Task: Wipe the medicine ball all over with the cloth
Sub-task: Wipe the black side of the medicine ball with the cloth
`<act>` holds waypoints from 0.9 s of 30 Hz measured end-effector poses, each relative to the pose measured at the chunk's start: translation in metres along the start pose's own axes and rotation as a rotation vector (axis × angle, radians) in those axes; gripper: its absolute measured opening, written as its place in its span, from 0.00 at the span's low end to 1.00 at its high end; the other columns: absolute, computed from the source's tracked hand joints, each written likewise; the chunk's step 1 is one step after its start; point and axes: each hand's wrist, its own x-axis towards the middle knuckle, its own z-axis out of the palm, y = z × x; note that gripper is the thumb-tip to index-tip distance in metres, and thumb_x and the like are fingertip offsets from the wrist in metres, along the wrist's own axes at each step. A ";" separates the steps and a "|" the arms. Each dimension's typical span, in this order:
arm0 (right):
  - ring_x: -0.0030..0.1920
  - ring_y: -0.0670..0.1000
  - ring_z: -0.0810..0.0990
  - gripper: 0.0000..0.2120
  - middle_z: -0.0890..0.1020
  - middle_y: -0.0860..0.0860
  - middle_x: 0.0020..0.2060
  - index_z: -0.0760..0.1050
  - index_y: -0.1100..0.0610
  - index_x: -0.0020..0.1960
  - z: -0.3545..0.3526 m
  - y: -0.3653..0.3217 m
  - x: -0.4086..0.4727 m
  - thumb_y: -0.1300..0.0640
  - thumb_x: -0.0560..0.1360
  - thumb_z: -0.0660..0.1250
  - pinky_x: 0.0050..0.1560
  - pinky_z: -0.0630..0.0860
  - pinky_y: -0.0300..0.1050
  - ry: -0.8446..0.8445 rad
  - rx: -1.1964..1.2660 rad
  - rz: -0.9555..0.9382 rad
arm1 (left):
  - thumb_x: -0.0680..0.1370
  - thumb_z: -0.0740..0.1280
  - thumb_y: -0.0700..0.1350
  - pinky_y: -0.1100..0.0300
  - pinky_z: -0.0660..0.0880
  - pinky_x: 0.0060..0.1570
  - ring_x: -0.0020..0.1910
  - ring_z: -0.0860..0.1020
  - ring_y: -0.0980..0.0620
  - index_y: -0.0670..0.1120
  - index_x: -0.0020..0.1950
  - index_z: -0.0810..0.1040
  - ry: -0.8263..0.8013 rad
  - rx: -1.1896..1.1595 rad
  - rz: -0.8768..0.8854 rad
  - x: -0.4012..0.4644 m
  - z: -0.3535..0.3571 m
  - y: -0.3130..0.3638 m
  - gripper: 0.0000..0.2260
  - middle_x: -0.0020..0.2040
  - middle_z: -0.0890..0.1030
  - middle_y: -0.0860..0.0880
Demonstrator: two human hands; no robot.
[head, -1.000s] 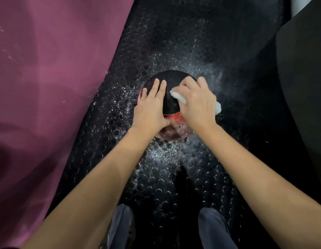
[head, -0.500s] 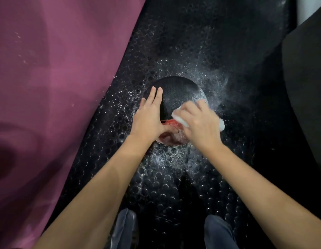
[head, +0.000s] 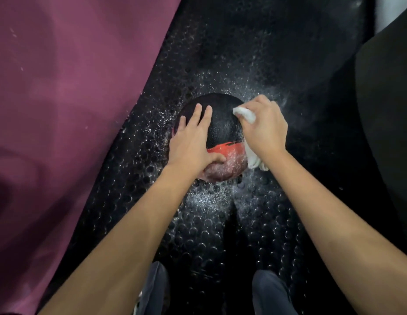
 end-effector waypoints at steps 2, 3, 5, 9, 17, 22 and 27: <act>0.52 0.51 0.70 0.11 0.75 0.47 0.50 0.79 0.50 0.54 0.002 -0.004 -0.008 0.48 0.78 0.63 0.41 0.68 0.46 0.001 -0.026 -0.043 | 0.66 0.76 0.60 0.45 0.61 0.71 0.78 0.51 0.41 0.52 0.80 0.43 0.001 -0.007 -0.017 0.002 -0.002 -0.001 0.55 0.80 0.44 0.53; 0.52 0.51 0.69 0.12 0.74 0.48 0.50 0.79 0.51 0.56 0.003 -0.007 -0.014 0.47 0.78 0.63 0.40 0.66 0.45 0.009 -0.038 -0.079 | 0.66 0.77 0.60 0.46 0.61 0.71 0.78 0.51 0.41 0.52 0.80 0.43 0.001 -0.009 -0.021 0.003 -0.004 -0.002 0.55 0.80 0.45 0.53; 0.50 0.50 0.66 0.13 0.74 0.50 0.49 0.78 0.53 0.58 0.004 -0.008 -0.022 0.48 0.78 0.63 0.39 0.65 0.44 0.014 -0.038 -0.128 | 0.66 0.77 0.59 0.47 0.60 0.72 0.78 0.51 0.41 0.52 0.80 0.43 -0.008 -0.022 -0.026 0.004 -0.005 -0.004 0.55 0.80 0.44 0.53; 0.49 0.50 0.67 0.09 0.74 0.50 0.48 0.79 0.54 0.55 0.000 -0.001 -0.013 0.55 0.79 0.61 0.42 0.69 0.46 -0.024 0.014 -0.102 | 0.67 0.76 0.59 0.45 0.59 0.73 0.78 0.50 0.40 0.52 0.80 0.42 -0.003 -0.023 -0.006 0.002 0.000 -0.001 0.54 0.80 0.44 0.53; 0.42 0.53 0.72 0.08 0.76 0.51 0.40 0.79 0.55 0.45 0.003 -0.008 -0.045 0.57 0.75 0.61 0.28 0.62 0.39 -0.001 -0.137 -0.383 | 0.68 0.76 0.58 0.48 0.59 0.72 0.78 0.52 0.41 0.52 0.80 0.44 0.005 -0.052 -0.037 0.005 -0.003 -0.004 0.52 0.80 0.46 0.53; 0.47 0.54 0.70 0.08 0.76 0.51 0.44 0.81 0.54 0.47 -0.006 -0.004 -0.007 0.58 0.77 0.63 0.32 0.66 0.44 0.008 -0.087 -0.163 | 0.67 0.76 0.58 0.44 0.58 0.74 0.78 0.49 0.40 0.52 0.80 0.42 -0.015 -0.022 -0.026 -0.001 0.002 0.003 0.54 0.80 0.43 0.53; 0.42 0.53 0.70 0.09 0.77 0.51 0.40 0.81 0.55 0.42 0.005 -0.016 -0.046 0.59 0.74 0.62 0.25 0.67 0.41 0.013 -0.115 -0.408 | 0.72 0.75 0.53 0.48 0.60 0.72 0.78 0.51 0.40 0.52 0.80 0.43 0.020 -0.060 -0.044 0.003 0.000 -0.003 0.49 0.80 0.44 0.53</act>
